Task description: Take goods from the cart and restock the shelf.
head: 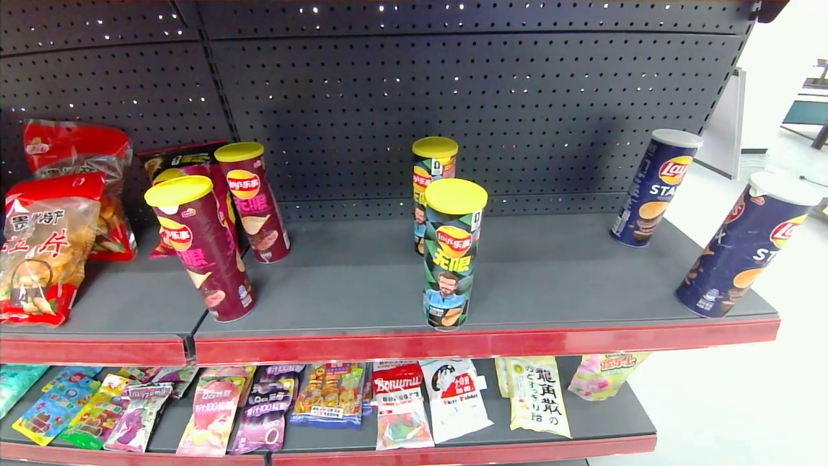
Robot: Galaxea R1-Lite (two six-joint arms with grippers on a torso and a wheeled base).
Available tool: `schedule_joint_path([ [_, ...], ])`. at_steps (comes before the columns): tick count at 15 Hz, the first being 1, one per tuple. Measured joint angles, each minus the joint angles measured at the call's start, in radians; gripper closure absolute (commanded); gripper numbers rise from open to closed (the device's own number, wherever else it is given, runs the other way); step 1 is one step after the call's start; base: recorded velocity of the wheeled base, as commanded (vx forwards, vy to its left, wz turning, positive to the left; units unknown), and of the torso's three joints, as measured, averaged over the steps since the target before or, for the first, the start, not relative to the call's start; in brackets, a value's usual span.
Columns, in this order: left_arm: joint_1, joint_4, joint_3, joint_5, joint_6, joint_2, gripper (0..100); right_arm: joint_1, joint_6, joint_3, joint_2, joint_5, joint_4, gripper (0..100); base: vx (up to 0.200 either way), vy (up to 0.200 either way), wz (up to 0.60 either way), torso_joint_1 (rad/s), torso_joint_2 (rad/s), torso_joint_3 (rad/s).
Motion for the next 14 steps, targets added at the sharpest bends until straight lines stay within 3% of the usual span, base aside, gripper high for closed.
schedule_joint_path([
  [2,0.002,-0.315,0.155,0.039,0.004,0.0,0,0.046,-0.018,-0.103,0.168,0.048,-0.002,0,0.0,0.0,0.0,0.0,0.0,0.0],
  [3,0.002,-0.394,0.219,0.057,0.005,0.0,0,0.089,-0.021,-0.141,0.242,0.063,-0.004,0,0.0,0.0,0.0,0.0,0.0,0.0],
  [7,0.008,-0.373,0.269,0.108,0.006,0.001,0,0.225,-0.021,-0.195,0.44,0.08,-0.009,0,0.0,0.0,0.0,0.0,0.0,0.0],
  [10,0.112,-0.371,0.271,0.11,0.0,0.001,0,0.241,-0.024,-0.214,0.556,0.08,-0.064,0,0.0,0.0,0.0,0.0,0.0,0.0],
  [11,0.133,-0.371,0.273,0.087,0.004,-0.012,0,0.242,-0.023,-0.214,0.585,0.08,-0.086,0,0.0,0.0,0.0,0.0,0.0,0.0],
  [13,0.137,-0.358,0.279,0.003,0.049,-0.054,0,0.243,-0.022,-0.211,0.617,0.08,-0.09,0,0.0,0.0,0.0,0.0,0.0,0.0],
  [14,0.137,-0.354,0.281,-0.006,0.056,-0.068,0,0.243,-0.023,-0.206,0.626,0.079,-0.089,0,0.0,0.0,0.0,0.0,0.0,0.0],
])
